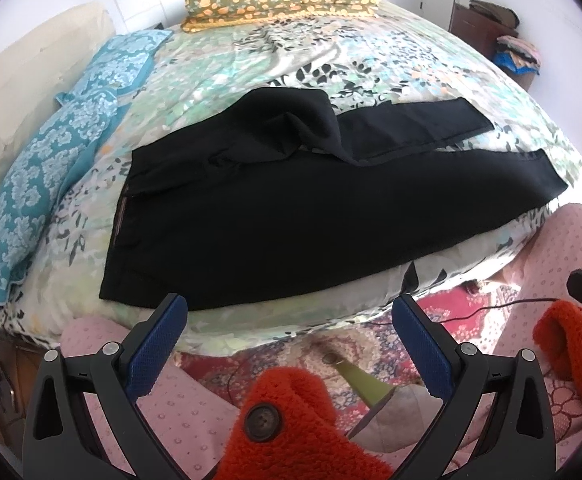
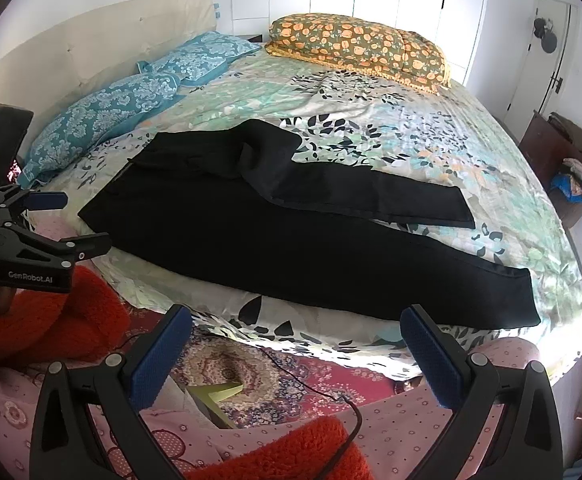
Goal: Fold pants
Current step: 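Move the right gripper to the trouser leg hem and close on it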
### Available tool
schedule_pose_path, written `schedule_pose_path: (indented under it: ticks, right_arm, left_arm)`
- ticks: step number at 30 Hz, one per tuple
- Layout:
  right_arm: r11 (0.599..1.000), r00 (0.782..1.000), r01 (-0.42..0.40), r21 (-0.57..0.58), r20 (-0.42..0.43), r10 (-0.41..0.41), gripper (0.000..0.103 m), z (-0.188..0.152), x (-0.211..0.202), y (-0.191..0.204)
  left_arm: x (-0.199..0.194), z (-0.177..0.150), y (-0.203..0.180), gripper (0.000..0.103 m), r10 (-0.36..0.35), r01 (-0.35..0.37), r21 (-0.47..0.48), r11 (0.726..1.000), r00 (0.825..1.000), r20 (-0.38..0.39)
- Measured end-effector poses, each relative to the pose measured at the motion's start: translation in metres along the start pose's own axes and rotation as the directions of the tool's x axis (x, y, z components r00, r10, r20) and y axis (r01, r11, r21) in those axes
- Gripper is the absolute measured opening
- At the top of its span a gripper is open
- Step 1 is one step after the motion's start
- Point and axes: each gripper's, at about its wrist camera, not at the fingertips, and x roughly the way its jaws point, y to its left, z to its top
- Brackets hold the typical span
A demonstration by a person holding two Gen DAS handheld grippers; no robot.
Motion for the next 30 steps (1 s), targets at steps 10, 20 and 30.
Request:
schedule_pose_path:
  ticks: [10, 20, 30]
  right_arm:
    - [0.998, 0.975, -0.045, 0.052, 0.220, 0.033, 0.103, 0.055, 0.005, -0.056]
    - [0.979, 0.986, 0.020, 0.205, 0.161, -0.054, 0.103, 0.111, 0.088, -0.207]
    - [0.928, 0.999, 0.015, 0.373, -0.036, -0.001, 0.103, 0.191, 0.219, -0.366]
  left_arm:
    - [-0.001, 0.059, 0.027, 0.102, -0.003, 0.013, -0.056, 0.998, 0.985, 0.172]
    - [0.025, 0.111, 0.058, 0.102, -0.047, 0.085, -0.183, 0.979, 0.979, 0.201]
    - [0.073, 0.078, 0.076, 0.102, -0.023, 0.023, -0.278, 0.960, 1.000, 0.003]
